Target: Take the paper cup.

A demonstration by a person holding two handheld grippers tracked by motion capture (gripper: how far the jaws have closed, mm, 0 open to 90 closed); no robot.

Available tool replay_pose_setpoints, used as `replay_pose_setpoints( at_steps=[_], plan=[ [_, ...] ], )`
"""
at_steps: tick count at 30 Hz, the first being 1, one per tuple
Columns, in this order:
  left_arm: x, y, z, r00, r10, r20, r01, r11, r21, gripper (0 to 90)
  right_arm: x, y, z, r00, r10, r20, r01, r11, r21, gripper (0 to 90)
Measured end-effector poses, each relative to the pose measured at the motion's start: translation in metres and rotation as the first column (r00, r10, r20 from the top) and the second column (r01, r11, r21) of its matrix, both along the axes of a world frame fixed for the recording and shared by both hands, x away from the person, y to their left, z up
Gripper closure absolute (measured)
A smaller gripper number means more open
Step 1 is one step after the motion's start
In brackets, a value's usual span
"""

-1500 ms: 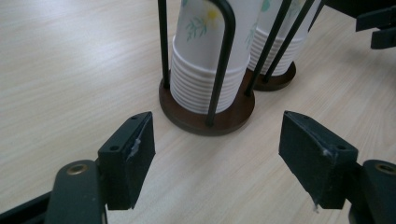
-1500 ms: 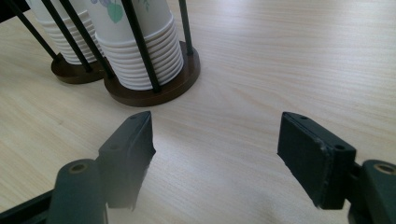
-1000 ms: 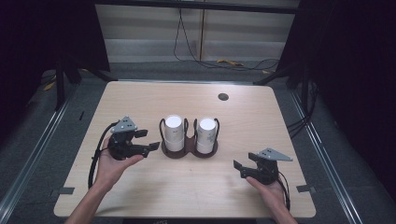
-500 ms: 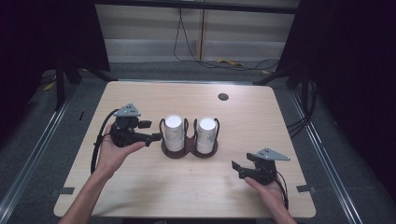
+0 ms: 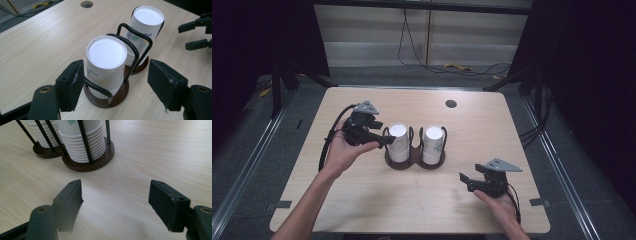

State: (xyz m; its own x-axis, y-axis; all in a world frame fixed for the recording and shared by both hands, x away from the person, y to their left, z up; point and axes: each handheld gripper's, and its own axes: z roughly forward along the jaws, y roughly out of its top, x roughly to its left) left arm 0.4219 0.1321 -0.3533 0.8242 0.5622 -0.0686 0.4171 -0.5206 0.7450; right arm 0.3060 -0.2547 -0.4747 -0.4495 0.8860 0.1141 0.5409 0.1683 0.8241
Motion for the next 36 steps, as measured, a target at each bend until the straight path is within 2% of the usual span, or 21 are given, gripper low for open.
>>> replay_pose_setpoints(
  at_steps=[1,2,7,9,14,21,26,29,30,32,33,36],
  plan=[
    [0.002,-0.003,0.0,0.9999,-0.013,-0.005,0.013,0.9998,0.018,29.9,0.0,0.0,0.0,1.0,-0.001,0.004,0.001,1.0,-0.004,27.1],
    [0.004,-0.006,0.0,1.0,-0.006,-0.004,0.006,0.999,0.045,30.0,0.0,0.0,0.0,1.0,0.0,0.005,0.0,1.0,-0.003,27.1],
    [0.011,-0.014,0.004,0.9999,0.004,-0.017,-0.003,0.9985,0.055,28.1,0.0,0.001,0.0,1.0,0.007,0.003,-0.007,1.0,-0.006,27.1],
    [0.015,-0.017,0.006,0.9997,-0.013,-0.02,0.015,0.9972,0.074,28.0,-0.001,0.001,0.0,1.0,0.004,0.0,-0.004,1.0,-0.003,27.1],
    [0.023,-0.025,0.006,0.999,-0.019,-0.04,0.023,0.9943,0.104,28.1,0.0,0.001,0.0,1.0,0.004,-0.002,-0.004,1.0,-0.002,27.1],
    [0.034,-0.03,0.003,0.9958,-0.011,-0.091,0.02,0.9951,0.097,30.0,0.0,0.002,-0.001,0.9999,0.01,-0.006,-0.01,1.0,-0.001,27.1],
    [0.039,-0.035,0.005,0.9952,-0.005,-0.098,0.018,0.9912,0.131,30.9,0.0,0.002,-0.001,1.0,0.005,-0.007,-0.005,1.0,0.001,27.1],
    [0.04,-0.04,0.003,0.993,-0.022,-0.116,0.042,0.9839,0.174,31.2,0.0,0.002,-0.001,1.0,0.005,-0.007,-0.005,1.0,0.002,27.1],
    [0.04,-0.042,0.002,0.9931,-0.019,-0.115,0.04,0.9822,0.183,31.1,0.0,0.002,-0.001,1.0,0.005,-0.006,-0.005,1.0,0.001,27.1],
    [0.038,-0.044,0.002,0.9967,0.008,-0.081,0.009,0.9768,0.214,32.0,0.0,0.002,-0.001,0.9999,0.004,-0.009,-0.004,1.0,0.002,27.1],
    [0.037,-0.046,0.002,0.997,0.008,-0.077,0.01,0.9731,0.23,31.7,0.0,0.002,-0.001,0.9999,0.005,-0.009,-0.005,1.0,0.0,27.1],
    [0.041,-0.049,-0.001,0.9959,0.004,-0.09,0.018,0.9718,0.235,32.6,0.0,0.002,-0.002,0.9999,0.009,-0.01,-0.009,1.0,-0.004,27.1]
  ],
)
